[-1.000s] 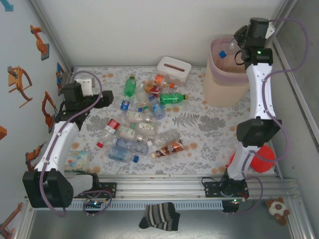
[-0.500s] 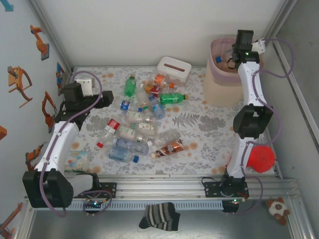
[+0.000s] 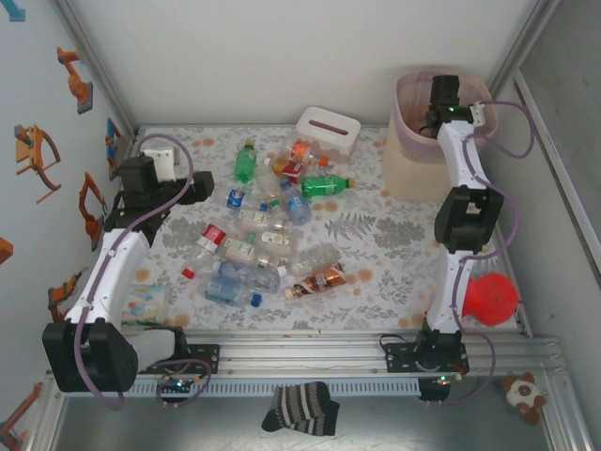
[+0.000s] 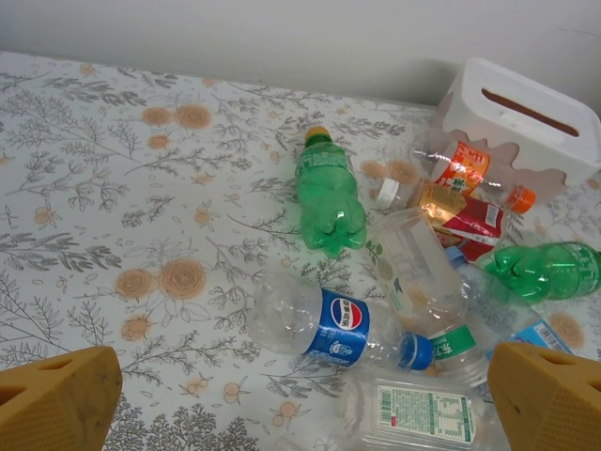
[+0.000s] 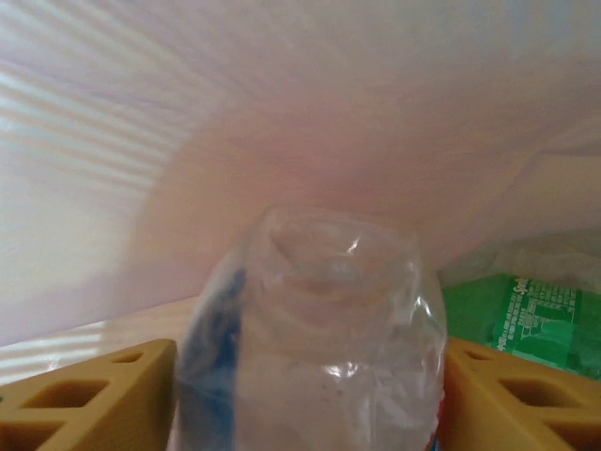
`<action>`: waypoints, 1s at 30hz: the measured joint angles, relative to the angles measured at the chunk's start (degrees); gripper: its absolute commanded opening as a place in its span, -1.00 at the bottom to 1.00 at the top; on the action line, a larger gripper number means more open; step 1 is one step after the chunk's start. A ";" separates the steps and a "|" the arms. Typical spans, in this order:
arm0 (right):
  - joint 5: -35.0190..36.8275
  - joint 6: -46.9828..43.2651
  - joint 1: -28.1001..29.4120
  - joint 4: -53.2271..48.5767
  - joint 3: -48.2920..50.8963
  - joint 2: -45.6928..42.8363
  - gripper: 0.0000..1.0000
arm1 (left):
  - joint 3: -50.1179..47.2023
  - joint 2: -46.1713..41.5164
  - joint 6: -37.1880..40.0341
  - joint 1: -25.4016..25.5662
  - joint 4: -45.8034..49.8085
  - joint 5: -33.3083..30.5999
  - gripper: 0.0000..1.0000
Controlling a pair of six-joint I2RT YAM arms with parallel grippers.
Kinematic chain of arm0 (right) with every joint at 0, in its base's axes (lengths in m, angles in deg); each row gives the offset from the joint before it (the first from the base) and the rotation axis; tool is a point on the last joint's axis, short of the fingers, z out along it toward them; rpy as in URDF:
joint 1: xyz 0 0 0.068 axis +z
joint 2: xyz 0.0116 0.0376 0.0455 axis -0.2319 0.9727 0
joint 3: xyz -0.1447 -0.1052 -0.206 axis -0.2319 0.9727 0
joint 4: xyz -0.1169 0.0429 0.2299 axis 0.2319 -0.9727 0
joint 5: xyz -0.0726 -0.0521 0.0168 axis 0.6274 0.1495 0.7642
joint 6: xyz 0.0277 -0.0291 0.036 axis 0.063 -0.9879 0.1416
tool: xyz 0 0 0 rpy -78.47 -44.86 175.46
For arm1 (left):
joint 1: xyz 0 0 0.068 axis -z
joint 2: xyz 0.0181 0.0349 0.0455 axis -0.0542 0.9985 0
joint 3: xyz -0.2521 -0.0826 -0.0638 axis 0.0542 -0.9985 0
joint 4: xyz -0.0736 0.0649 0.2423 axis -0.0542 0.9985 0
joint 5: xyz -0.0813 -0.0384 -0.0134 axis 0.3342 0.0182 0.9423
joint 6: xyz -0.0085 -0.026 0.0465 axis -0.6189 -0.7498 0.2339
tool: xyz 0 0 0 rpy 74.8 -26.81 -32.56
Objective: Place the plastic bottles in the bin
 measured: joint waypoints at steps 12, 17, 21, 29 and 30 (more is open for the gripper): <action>0.87 0.17 0.00 -1.68 -0.17 -0.94 0.72 | 0.00 0.00 0.39 0.00 0.39 -0.15 1.00; 1.09 -1.40 0.00 -2.12 -0.20 -4.74 0.71 | 0.02 0.00 0.39 0.00 0.39 -0.15 1.00; 1.18 -3.43 0.00 -2.08 -0.20 -9.16 0.71 | 0.02 0.00 0.42 0.00 0.39 -0.15 1.00; -1.75 -13.94 0.00 0.04 0.61 -17.27 0.62 | 0.00 0.00 0.42 0.02 0.39 -0.13 1.00; -2.84 -16.06 0.00 0.66 1.18 -18.10 0.60 | 0.02 0.00 0.42 0.02 0.42 -0.11 1.00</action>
